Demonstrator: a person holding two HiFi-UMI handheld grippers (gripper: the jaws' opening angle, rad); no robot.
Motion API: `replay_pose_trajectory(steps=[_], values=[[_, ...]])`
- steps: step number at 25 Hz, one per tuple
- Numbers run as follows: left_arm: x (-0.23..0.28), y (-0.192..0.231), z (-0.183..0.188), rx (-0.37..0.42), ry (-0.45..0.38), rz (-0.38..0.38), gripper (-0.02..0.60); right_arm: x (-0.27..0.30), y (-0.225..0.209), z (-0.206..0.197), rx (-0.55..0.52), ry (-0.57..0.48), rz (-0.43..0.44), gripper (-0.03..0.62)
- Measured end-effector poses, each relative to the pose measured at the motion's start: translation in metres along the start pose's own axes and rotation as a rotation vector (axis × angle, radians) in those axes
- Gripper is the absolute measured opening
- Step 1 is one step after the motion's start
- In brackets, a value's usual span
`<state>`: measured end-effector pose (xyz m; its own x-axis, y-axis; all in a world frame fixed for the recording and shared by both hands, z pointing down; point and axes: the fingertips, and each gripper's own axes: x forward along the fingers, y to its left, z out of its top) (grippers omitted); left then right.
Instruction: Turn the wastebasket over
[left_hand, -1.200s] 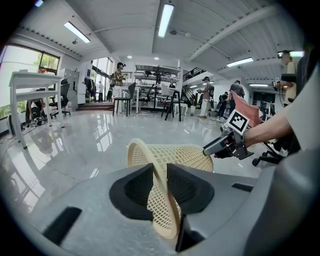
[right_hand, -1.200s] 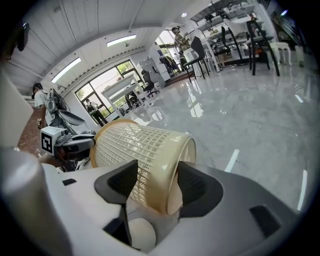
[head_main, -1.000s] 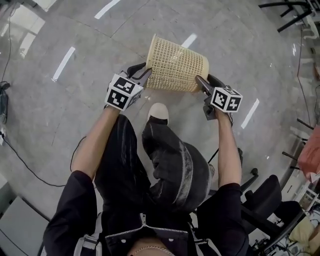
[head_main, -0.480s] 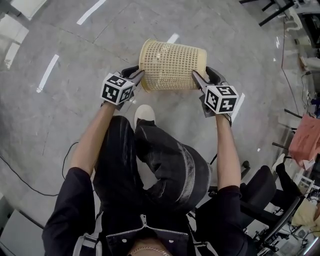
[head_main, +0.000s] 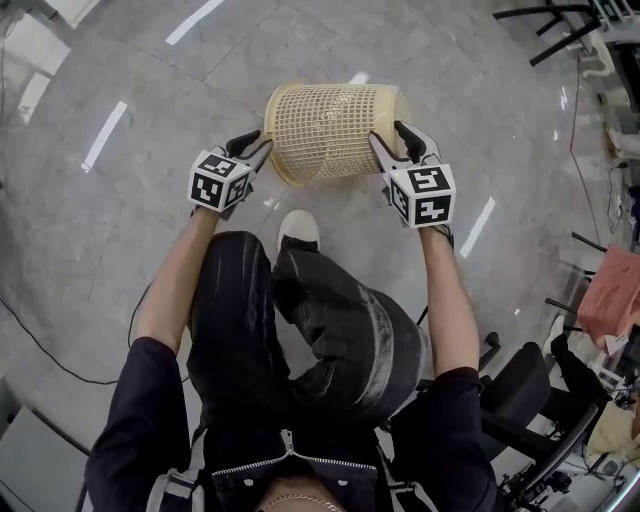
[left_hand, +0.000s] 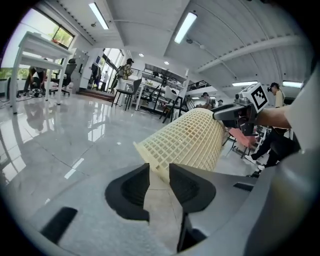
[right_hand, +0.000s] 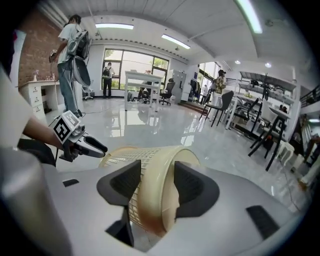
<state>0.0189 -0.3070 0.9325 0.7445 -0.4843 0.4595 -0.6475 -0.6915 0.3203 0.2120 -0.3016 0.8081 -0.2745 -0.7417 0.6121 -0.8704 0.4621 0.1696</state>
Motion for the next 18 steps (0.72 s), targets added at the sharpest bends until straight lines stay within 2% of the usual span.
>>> replay_pose_trajectory(steps=[5, 9, 15, 18], values=[[-0.028, 0.018, 0.002, 0.026, -0.018, 0.045, 0.114, 0.016, 0.034, 0.022, -0.114, -0.027, 0.026, 0.212], [-0.039, 0.018, 0.006, 0.038, -0.030, 0.043, 0.115, 0.029, 0.063, 0.034, -0.192, -0.060, 0.055, 0.212], [-0.048, 0.012, 0.000, 0.027, -0.033, 0.026, 0.115, 0.050, 0.096, 0.046, -0.250, -0.096, 0.078, 0.212], [-0.054, 0.015, -0.002, 0.023, -0.034, 0.025, 0.114, 0.063, 0.116, 0.048, -0.332, -0.095, 0.097, 0.208]])
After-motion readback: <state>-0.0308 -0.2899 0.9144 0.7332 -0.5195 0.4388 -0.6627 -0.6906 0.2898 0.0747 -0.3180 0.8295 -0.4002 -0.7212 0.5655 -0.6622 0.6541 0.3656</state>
